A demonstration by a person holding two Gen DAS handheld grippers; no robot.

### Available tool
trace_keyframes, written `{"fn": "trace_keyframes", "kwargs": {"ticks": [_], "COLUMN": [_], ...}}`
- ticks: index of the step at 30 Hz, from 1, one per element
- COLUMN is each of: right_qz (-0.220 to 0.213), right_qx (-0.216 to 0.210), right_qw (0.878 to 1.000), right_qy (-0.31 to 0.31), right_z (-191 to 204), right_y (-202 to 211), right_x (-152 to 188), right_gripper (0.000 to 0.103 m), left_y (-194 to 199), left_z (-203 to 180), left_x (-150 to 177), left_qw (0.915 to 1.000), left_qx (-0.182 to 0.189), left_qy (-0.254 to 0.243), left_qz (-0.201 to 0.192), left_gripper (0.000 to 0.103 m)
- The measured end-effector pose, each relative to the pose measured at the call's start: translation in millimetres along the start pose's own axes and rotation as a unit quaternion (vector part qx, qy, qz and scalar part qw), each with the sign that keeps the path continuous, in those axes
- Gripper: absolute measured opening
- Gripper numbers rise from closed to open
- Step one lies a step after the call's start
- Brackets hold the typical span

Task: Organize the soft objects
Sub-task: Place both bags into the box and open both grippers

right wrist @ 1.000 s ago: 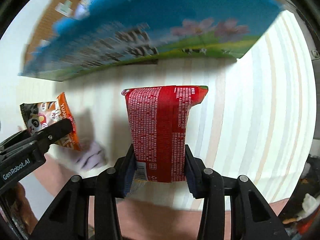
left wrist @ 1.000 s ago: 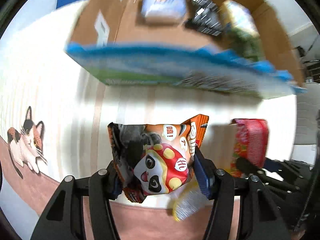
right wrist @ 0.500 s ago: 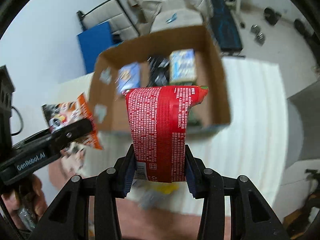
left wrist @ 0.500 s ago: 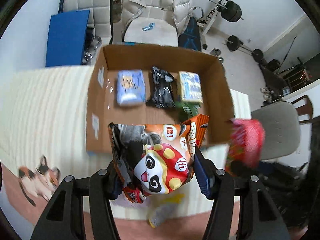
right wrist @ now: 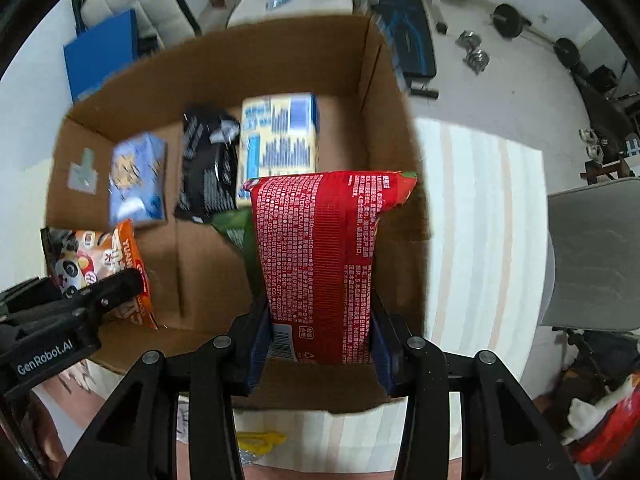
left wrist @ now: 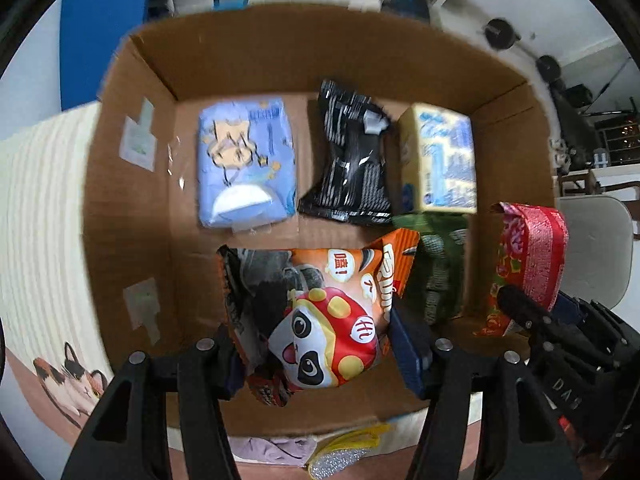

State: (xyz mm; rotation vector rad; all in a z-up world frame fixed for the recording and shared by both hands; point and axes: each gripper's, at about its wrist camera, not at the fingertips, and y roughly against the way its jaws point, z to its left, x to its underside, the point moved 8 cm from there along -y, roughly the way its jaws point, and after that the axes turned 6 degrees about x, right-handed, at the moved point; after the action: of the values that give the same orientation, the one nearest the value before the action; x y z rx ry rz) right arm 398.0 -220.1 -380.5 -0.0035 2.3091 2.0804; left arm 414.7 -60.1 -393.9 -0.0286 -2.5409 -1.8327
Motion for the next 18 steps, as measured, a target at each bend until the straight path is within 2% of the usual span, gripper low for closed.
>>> {"fn": "trace_keyframes", "kwargs": {"ticks": [2,3,4,5,6,9,12,13,14,18], "right_qz": [0.014,0.012,0.009,0.009,0.010,0.008,0.005,0.006,0.007,-0.002], "right_qx": [0.003,0.008,0.004,-0.001,-0.002,0.002,0.003,-0.001,-0.004,0.005], "right_qw": [1.000,1.000,1.000,1.000,1.000,1.000,1.000,1.000,1.000,1.000], "right_qy": [-0.006,-0.009,-0.011,-0.013,-0.012,-0.005,0.005,0.008,0.011,0.020], "right_z": [-2.2,-4.1,-4.5,-5.1,-5.0,-5.0,-1.6,0.4,2.4,4.2], "right_y": [-9.4,-10.5,-10.3,-8.8,-8.0,-3.5,-1.0,0.0,0.0,6.0], "right_x": [0.3,-1.5,-3.2,-3.0,-4.0,-6.1,-6.4,-5.6,-5.3,-1.4], "right_gripper": [0.056,0.076,0.086,0.087,0.087,0.088,0.096,0.101,0.103,0.103], "left_y": [-6.3,-7.2,-8.0,-8.2,-8.8,-6.8,-3.5,-0.1,2.1,18.0], "left_z": [-1.0,-1.2,-1.8,-1.9,-2.1,-2.2,-0.7,-0.2,0.0,2.0], "left_x": [-3.5,-5.1,-7.8,-9.9,-10.4,-12.9,-13.6,-12.9,-12.4,-8.3], "left_qw": [1.0000,1.0000,0.9999,0.9999,1.0000,1.0000,0.9999,0.9998,0.9997,0.9994], "left_qx": [0.003,-0.002,-0.007,-0.008,0.000,0.008,0.008,0.015,0.019,0.013], "left_qy": [-0.001,-0.005,-0.011,-0.013,-0.009,-0.003,-0.001,0.004,0.006,0.002], "left_qz": [0.003,0.002,-0.003,-0.005,-0.002,-0.004,-0.009,-0.011,-0.013,-0.031], "left_gripper": [0.060,0.060,0.067,0.080,0.085,0.086,0.089,0.097,0.099,0.099]}}
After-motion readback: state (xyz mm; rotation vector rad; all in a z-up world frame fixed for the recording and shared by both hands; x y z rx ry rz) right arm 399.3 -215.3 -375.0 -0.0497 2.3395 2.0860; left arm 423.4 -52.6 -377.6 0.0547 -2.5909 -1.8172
